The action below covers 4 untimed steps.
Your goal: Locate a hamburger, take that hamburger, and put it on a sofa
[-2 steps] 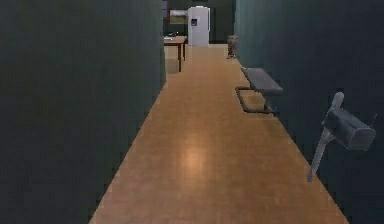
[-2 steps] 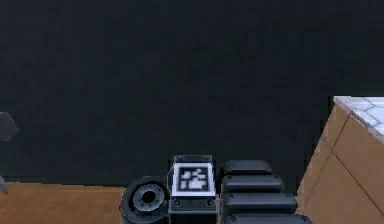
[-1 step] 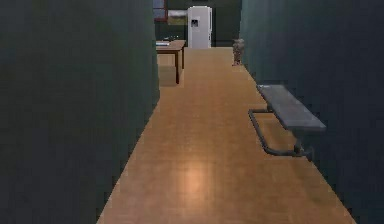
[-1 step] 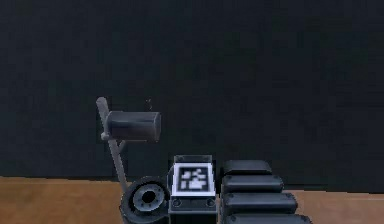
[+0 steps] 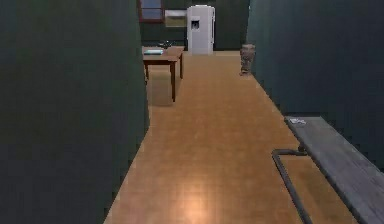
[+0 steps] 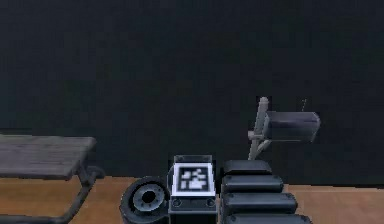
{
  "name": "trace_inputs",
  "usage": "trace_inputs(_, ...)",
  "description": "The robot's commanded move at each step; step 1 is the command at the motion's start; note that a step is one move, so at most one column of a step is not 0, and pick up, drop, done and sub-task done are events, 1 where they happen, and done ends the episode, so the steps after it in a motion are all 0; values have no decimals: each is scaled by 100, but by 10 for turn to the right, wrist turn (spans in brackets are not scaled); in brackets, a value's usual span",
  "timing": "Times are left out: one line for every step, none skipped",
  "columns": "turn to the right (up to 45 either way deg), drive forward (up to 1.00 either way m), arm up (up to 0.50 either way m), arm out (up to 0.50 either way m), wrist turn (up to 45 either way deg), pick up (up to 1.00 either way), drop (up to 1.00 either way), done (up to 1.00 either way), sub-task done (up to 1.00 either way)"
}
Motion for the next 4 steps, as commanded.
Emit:
trace_inputs(0,100,0,0,0,0,0,0,0)
trace_inputs(30,0,0,0,0,0,0,0,0)
trace_inputs(0,100,0,0,0,0,0,0,0)
trace_inputs(0,95,0,0,0,0,0,0,0)
